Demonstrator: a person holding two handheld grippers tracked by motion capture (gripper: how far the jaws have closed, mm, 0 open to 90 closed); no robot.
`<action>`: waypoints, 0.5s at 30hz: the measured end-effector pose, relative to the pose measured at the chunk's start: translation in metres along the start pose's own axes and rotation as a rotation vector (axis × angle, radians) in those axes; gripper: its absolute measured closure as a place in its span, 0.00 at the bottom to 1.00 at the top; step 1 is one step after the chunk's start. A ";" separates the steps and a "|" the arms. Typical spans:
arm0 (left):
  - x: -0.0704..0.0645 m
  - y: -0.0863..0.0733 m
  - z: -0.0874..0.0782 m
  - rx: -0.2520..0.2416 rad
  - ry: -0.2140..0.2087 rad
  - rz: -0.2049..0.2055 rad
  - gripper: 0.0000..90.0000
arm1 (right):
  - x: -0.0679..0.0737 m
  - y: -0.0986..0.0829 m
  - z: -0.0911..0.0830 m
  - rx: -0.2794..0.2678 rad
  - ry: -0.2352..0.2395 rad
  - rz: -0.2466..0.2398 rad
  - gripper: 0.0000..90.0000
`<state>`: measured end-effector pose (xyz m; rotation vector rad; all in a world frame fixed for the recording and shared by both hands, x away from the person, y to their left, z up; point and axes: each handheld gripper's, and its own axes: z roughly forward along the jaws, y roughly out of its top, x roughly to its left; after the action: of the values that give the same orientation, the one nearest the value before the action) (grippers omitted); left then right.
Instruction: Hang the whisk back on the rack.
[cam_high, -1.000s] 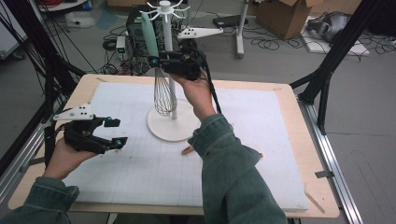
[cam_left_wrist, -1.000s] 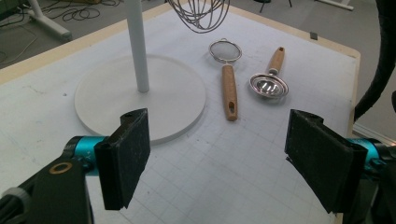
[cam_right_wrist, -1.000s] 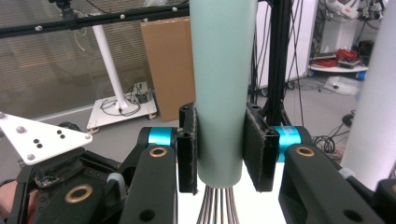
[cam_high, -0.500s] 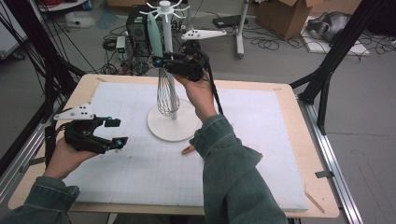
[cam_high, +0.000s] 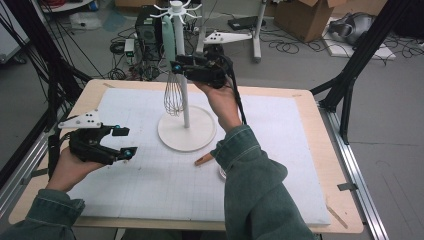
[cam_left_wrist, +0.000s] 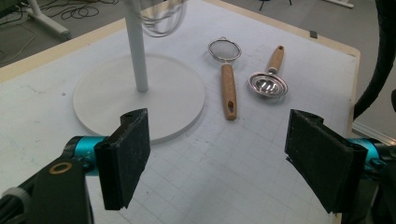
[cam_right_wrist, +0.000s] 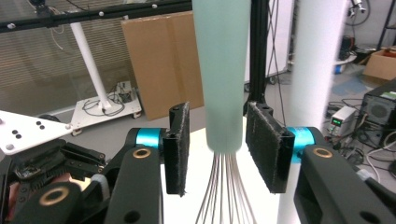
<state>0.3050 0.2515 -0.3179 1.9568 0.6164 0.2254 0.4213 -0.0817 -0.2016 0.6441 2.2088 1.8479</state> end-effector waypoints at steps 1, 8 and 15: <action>0.000 0.000 0.000 0.002 0.000 0.003 0.25 | -0.001 0.000 -0.003 0.000 -0.004 0.003 0.63; -0.002 0.001 0.003 0.004 -0.001 0.001 0.25 | -0.002 0.001 -0.023 0.008 -0.040 0.028 0.44; -0.002 0.004 0.005 0.013 -0.005 0.010 0.25 | -0.002 0.009 -0.044 -0.009 -0.066 -0.003 0.64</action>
<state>0.3065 0.2448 -0.3165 1.9726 0.6060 0.2237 0.4070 -0.1208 -0.1841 0.6893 2.1576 1.8065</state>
